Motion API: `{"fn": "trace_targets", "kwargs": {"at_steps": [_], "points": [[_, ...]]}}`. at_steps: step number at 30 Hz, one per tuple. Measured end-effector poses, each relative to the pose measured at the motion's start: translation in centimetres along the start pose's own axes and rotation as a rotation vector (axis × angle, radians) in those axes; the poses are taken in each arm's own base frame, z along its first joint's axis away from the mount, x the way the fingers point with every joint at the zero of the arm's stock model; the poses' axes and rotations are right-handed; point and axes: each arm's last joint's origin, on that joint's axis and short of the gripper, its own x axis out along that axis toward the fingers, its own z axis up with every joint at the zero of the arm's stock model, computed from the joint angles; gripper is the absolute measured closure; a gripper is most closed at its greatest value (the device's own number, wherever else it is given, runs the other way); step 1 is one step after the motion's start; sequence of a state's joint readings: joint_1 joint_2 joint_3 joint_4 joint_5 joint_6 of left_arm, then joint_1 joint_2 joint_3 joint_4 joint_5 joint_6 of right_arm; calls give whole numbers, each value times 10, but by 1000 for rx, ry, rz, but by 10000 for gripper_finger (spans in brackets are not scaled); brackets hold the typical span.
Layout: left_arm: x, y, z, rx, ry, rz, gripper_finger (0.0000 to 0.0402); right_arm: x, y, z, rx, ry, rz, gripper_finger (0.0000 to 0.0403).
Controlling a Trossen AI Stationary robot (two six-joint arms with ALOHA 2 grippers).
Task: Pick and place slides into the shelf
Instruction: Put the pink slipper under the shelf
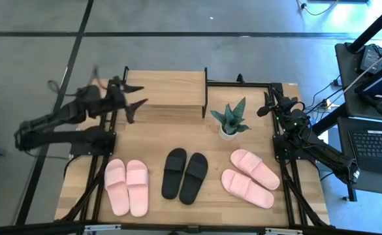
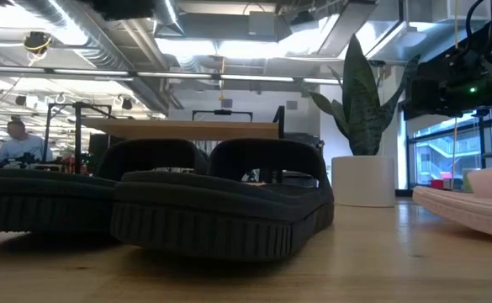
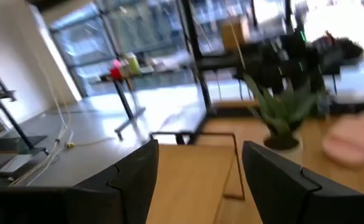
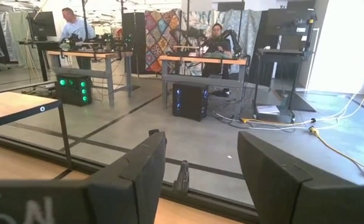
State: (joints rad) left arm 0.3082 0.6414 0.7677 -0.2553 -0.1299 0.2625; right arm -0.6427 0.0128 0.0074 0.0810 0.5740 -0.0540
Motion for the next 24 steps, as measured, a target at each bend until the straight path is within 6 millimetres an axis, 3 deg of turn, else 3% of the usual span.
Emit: {"fn": "trace_targets", "kwargs": {"at_steps": [4, 10, 17, 24], "points": [[29, -17, 17, 80, 141, -68, 179, 0, 0, 0, 0, 0, 0, 203], [53, -52, 32, 128, 341, -160, 178, 0, 0, 0, 0, 0, 0, 203], [65, -101, 23, 240, 483, -328, 178, 0, 0, 0, 0, 0, 0, 203], [70, -136, 14, 208, 541, -398, 178, 0, 0, 0, -2, 0, 0, 203]]}}
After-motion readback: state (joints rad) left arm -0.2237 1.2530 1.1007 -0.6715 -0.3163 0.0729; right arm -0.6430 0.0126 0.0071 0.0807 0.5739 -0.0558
